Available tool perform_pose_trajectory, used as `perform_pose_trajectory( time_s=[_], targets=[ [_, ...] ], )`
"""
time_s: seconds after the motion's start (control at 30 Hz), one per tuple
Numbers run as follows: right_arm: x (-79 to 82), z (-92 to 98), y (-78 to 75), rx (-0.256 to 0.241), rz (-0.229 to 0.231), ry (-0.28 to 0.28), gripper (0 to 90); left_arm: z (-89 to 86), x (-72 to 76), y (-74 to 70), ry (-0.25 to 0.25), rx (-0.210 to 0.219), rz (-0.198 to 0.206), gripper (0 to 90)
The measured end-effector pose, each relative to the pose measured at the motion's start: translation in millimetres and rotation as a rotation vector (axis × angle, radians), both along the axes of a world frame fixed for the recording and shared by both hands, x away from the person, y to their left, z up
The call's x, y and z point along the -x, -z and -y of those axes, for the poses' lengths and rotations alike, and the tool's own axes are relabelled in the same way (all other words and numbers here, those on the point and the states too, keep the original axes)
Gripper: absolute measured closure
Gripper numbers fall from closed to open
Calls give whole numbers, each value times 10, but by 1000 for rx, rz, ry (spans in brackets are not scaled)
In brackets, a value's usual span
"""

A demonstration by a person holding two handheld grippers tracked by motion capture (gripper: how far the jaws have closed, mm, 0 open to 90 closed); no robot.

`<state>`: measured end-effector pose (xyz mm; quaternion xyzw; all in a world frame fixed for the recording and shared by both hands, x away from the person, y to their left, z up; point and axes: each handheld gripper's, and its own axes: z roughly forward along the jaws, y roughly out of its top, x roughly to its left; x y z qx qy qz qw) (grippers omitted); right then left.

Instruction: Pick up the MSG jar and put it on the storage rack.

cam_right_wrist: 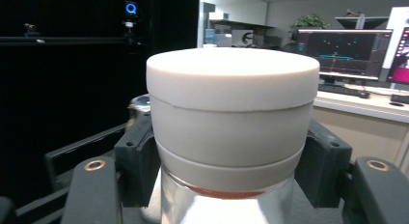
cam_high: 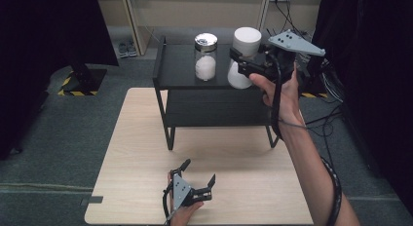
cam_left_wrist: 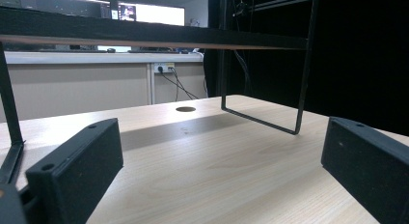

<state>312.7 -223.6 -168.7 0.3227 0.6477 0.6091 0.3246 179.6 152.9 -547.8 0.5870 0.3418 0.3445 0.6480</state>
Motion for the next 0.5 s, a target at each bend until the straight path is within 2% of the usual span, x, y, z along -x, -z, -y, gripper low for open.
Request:
perform_pose_trajectory(
  time_s=[0.5],
  targets=[
    [-269,-120,-29,7,-24,105,344,-3,1,2,1,1,1,4]
  ],
)
